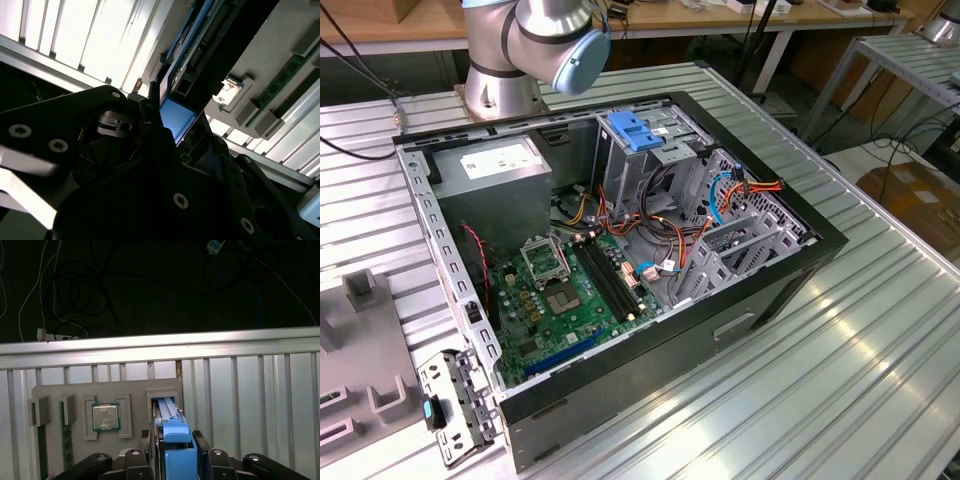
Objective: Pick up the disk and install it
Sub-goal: 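Pick up the disk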
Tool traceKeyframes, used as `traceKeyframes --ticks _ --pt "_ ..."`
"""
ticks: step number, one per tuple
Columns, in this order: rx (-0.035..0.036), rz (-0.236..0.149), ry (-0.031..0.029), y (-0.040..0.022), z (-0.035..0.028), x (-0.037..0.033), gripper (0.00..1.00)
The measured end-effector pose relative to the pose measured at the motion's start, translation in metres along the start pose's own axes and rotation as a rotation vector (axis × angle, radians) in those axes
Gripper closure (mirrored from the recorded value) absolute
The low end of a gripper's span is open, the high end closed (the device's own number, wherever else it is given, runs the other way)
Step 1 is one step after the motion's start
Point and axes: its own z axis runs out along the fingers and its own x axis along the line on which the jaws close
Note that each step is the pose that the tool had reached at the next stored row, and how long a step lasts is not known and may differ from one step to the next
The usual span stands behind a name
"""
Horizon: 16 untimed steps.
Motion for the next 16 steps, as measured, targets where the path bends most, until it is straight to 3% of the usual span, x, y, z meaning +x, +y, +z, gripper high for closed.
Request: traceKeyframes --ticks 5,7,16 --pt "-0.0002 0.0 0.0006 0.0 0.0024 0.0 0.55" --pt "0.0 0.0 0.0005 0.0 0.0025 0.0 0.62" --pt "0.0 -0.01 0.0004 0.0001 0.0027 0.0001 0.63"
